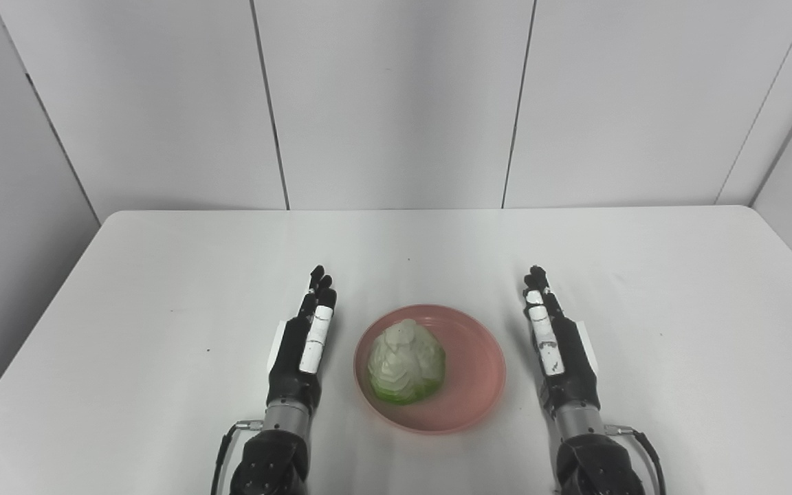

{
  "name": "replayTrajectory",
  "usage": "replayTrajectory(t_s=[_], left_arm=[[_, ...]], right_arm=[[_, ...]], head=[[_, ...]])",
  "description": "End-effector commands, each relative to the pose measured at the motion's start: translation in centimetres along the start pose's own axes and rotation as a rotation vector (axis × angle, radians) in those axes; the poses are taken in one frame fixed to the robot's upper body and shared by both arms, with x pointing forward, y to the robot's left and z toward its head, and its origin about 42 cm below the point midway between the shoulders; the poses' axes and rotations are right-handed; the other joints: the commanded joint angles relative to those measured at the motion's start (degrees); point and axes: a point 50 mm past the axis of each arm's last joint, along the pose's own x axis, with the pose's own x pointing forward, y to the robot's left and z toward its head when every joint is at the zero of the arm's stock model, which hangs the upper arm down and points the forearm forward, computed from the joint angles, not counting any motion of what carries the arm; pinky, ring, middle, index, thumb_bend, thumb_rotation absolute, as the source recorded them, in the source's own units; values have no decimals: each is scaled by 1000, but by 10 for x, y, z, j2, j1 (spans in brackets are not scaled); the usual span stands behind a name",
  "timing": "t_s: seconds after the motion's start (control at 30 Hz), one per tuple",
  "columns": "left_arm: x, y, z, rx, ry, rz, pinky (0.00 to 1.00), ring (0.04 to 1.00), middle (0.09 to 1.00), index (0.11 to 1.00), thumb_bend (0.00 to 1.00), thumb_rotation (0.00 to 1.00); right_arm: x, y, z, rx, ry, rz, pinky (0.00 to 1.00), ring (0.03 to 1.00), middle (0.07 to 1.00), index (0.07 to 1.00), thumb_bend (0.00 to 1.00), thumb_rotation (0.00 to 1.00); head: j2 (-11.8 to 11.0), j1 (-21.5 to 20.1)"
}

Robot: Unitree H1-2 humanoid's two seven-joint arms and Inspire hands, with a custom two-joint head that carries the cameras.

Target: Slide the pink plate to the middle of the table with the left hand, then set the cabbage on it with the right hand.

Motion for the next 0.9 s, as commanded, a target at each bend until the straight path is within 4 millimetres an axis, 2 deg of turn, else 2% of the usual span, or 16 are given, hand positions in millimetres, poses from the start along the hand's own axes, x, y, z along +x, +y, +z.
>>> replayTrajectory(t_s=[0.0, 0.33, 0.57, 0.73, 0.87], left_arm=[[0, -3, 5, -22, -24, -2, 1000, 1000, 1000, 1000, 875, 920], [-2, -4, 0, -26, -22, -6, 1000, 1000, 1000, 1000, 871, 927], [-2, -2, -1, -18, -11, -8, 1000, 1000, 1000, 1000, 883, 917], [-3, -2, -1, -6, -5, -9, 1000, 1000, 1000, 1000, 834, 917], [-3, -1, -1, -3, -3, -15, 1000, 1000, 1000, 1000, 852, 917]], right_arm=[[3, 3, 9, 6, -30, 17, 1000, 972, 955, 952, 860, 925], [-3, 2, 2, 22, -37, -15, 1000, 958, 945, 944, 855, 936], [-7, 5, 0, 47, -61, -37, 999, 944, 935, 941, 843, 935], [-7, 6, -1, 100, -76, -51, 995, 939, 936, 935, 857, 899], [-7, 7, -1, 132, -80, -52, 1000, 945, 939, 933, 858, 895]], head=[[-6, 7], [-20, 13], [-21, 9], [-21, 7], [-21, 6]])
